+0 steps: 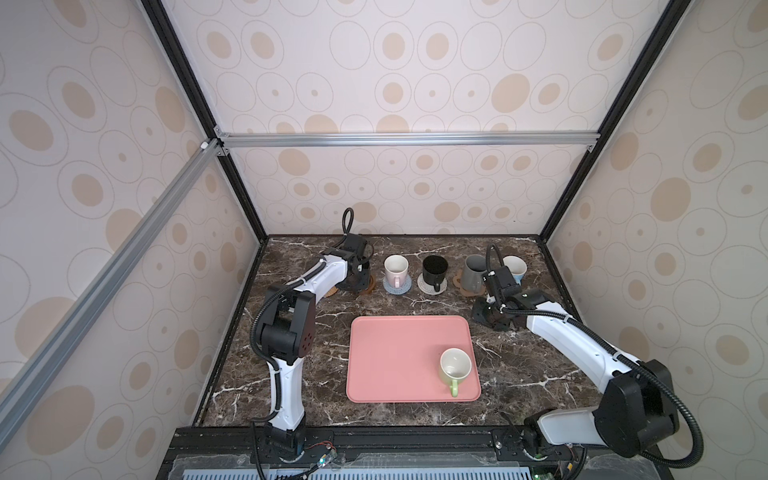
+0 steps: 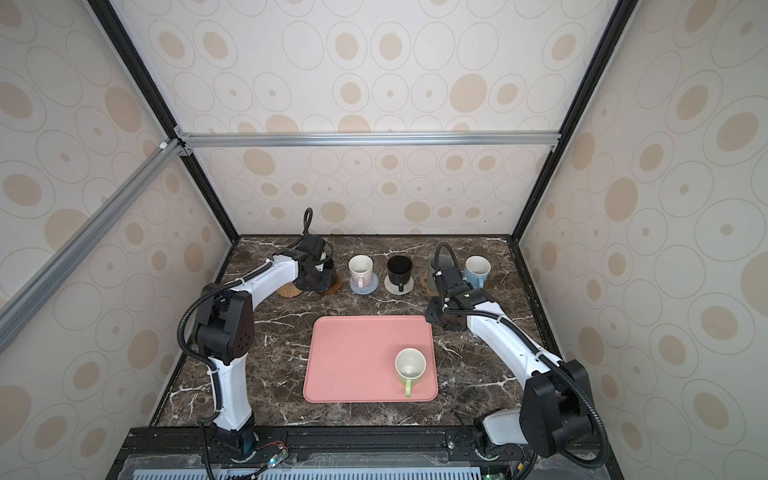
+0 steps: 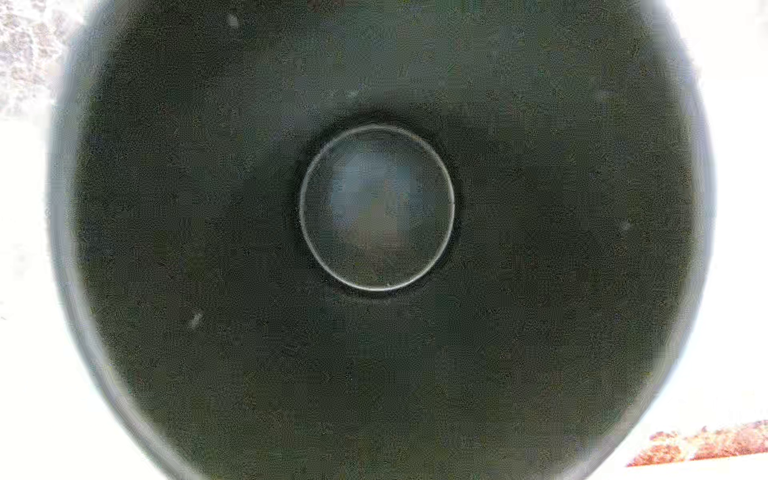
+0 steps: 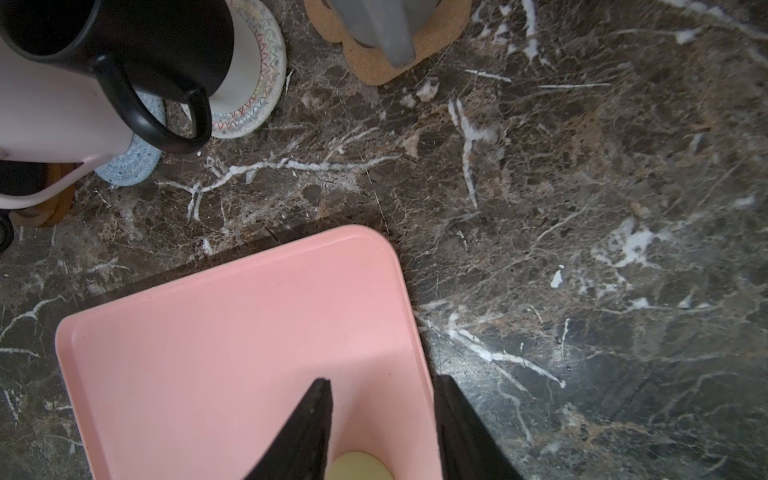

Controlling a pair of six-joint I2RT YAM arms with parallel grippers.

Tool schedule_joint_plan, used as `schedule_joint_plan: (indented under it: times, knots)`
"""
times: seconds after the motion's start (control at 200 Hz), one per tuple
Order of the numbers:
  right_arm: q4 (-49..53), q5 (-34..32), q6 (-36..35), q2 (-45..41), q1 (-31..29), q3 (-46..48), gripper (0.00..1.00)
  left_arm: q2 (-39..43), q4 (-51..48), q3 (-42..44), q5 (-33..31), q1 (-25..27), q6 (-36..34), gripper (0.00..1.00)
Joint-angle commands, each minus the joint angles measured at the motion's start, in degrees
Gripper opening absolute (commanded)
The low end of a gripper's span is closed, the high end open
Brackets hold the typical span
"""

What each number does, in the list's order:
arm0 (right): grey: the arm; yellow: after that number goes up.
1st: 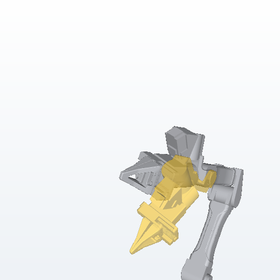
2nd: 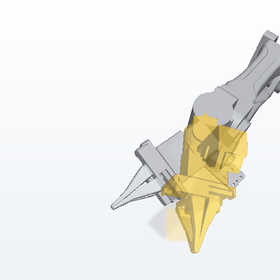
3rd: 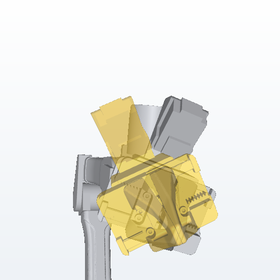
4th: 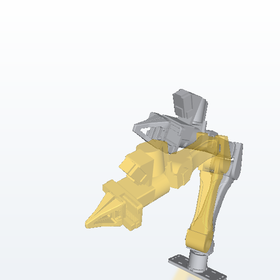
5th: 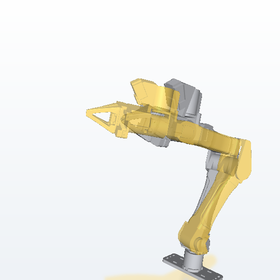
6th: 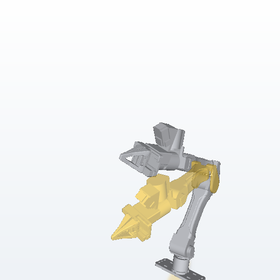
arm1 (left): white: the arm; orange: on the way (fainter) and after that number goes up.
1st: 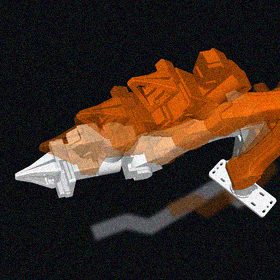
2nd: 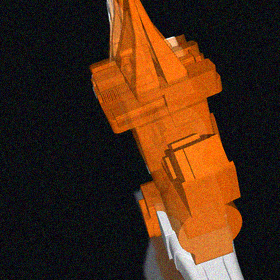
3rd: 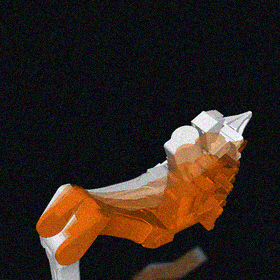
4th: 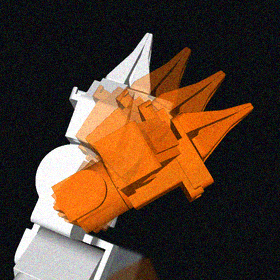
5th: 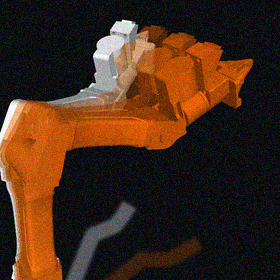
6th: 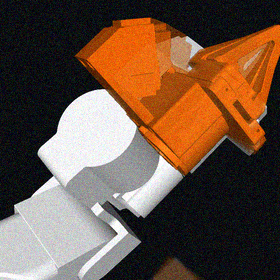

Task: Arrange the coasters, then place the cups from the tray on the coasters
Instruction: 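Lower the dark brown mug onto the brown wooden coaster with the left gripper, then open the left gripper and raise it off the dark brown mug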

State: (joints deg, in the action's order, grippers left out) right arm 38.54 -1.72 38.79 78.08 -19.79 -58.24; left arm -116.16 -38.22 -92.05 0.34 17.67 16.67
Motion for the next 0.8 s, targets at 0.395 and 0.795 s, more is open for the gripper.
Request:
schedule_joint_plan:
  times: [0.395, 0.795]
  knots:
    - [0.39, -0.56, 1.00, -0.42, 0.35, 1.28, 0.44, 0.59, 3.27, 1.43, -0.25, -0.36, 0.18, 0.19]
    - [0.52, -0.66, 0.94, -0.83, 0.29, 1.38, 0.44, 1.83, 3.41, 2.20, -0.17, -0.01, 1.09, 0.31]
